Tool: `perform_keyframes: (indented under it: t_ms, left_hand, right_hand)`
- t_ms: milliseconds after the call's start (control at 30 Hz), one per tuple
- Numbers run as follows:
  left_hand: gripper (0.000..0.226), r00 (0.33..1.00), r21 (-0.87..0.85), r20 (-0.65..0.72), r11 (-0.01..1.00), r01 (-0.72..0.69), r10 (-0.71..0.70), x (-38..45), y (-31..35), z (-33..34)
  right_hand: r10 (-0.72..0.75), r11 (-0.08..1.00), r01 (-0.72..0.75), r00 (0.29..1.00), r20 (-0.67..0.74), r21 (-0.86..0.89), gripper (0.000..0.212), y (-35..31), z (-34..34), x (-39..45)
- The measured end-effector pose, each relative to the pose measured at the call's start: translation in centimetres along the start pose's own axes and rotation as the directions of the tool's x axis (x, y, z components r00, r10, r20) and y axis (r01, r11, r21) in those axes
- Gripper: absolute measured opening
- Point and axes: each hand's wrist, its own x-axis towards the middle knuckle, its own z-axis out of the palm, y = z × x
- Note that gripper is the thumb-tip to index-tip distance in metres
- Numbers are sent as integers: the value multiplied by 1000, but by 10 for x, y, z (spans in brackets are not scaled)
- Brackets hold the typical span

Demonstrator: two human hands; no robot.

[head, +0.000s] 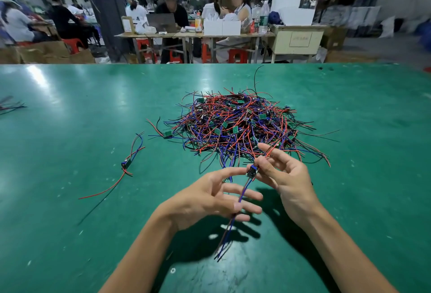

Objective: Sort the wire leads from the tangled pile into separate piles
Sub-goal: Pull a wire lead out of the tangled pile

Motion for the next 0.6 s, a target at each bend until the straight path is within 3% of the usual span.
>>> perform_keyframes:
  t_ms: [100,233,333,400,600]
  left_hand:
    - [63,1000,16,-17,1000,-18,19,0,2,-1]
    - [32,987,-16,-157,1000,-24,22,7,5,9]
    - [26,945,36,-325,999,-24,35,12,-1,13]
    - [20,923,49,-381,998,-32,48,13,-3,14]
    - [19,924,35,-380,998,-43,53,14,-3,16]
  right_hand:
    - [39,998,-34,994,98,-50,40,-1,-4,-1]
    - [8,978,39,974,225,-204,27,2,-3,-6]
    - [-47,945,93,987,152,-312,15,9,-1,-5]
    - [-59,906,96,993,102,-413,18,11,-1,-3]
    - [-56,902,124,983,174,-414,13,16,7,-9]
